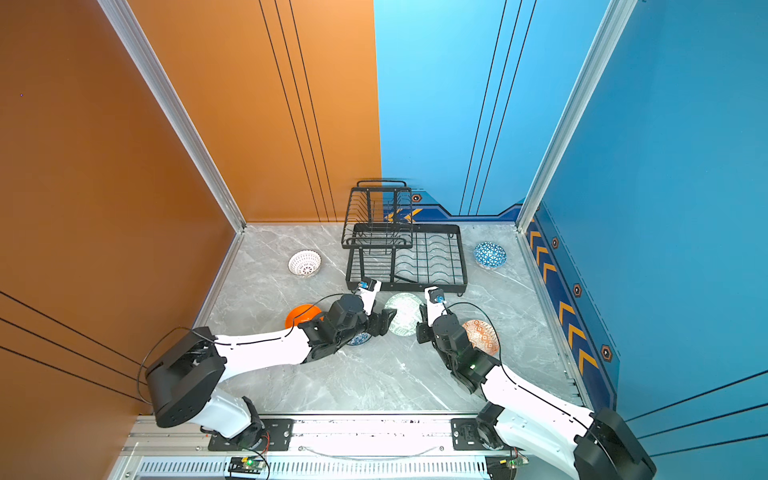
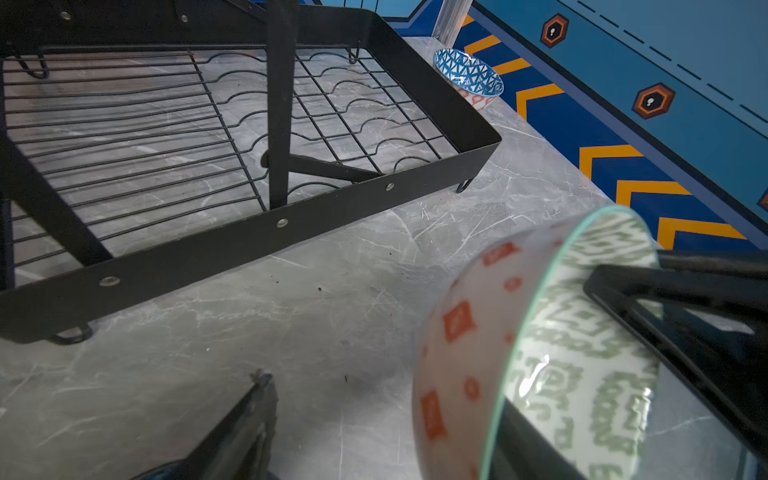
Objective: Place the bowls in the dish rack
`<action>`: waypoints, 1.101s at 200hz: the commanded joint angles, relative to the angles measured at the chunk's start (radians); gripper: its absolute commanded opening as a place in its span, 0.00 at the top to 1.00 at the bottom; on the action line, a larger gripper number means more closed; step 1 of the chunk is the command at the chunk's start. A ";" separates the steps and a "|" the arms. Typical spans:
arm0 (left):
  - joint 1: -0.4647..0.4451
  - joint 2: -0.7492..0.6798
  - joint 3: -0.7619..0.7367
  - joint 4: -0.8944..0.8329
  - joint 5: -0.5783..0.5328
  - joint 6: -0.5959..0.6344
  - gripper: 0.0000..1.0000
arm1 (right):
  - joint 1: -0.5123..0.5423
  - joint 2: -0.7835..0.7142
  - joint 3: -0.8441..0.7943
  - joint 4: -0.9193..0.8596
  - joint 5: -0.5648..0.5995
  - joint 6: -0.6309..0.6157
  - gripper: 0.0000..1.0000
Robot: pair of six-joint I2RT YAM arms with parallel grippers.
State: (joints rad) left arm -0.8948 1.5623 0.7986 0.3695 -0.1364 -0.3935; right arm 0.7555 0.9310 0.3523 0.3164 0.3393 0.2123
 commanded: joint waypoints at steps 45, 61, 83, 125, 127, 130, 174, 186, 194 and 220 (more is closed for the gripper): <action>0.018 0.039 0.031 0.016 0.033 -0.029 0.74 | 0.028 -0.011 -0.013 0.146 0.112 -0.040 1.00; 0.020 0.027 0.024 0.016 0.026 -0.029 0.84 | 0.027 -0.008 -0.004 0.131 0.119 -0.037 1.00; 0.020 0.013 0.020 0.016 0.015 -0.030 0.94 | 0.025 0.000 0.019 0.099 0.117 -0.014 0.92; 0.020 -0.012 -0.001 0.046 -0.084 -0.033 1.00 | 0.009 -0.008 0.112 -0.087 0.102 0.090 0.63; 0.020 -0.014 -0.004 0.051 -0.092 -0.033 1.00 | 0.009 -0.010 0.117 -0.097 0.104 0.096 0.62; 0.020 -0.018 -0.008 0.057 -0.106 -0.032 1.00 | 0.008 -0.015 0.127 -0.116 0.105 0.105 0.60; 0.016 -0.117 -0.085 0.177 -0.368 -0.013 1.00 | -0.002 -0.123 0.262 -0.380 0.079 0.240 0.27; 0.012 -0.136 -0.108 0.246 -0.415 0.015 1.00 | -0.002 -0.147 0.289 -0.421 0.064 0.294 0.19; 0.008 -0.146 -0.123 0.297 -0.443 0.041 1.00 | -0.002 -0.159 0.305 -0.441 0.049 0.332 0.16; -0.015 -0.172 -0.161 0.462 -0.483 0.144 1.00 | 0.031 -0.152 0.366 -0.463 -0.013 0.428 0.10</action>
State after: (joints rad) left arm -0.8906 1.4361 0.6640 0.5892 -0.5117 -0.3542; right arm 0.7597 0.7753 0.6594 -0.0463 0.3893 0.5037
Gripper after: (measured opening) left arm 0.135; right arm 0.853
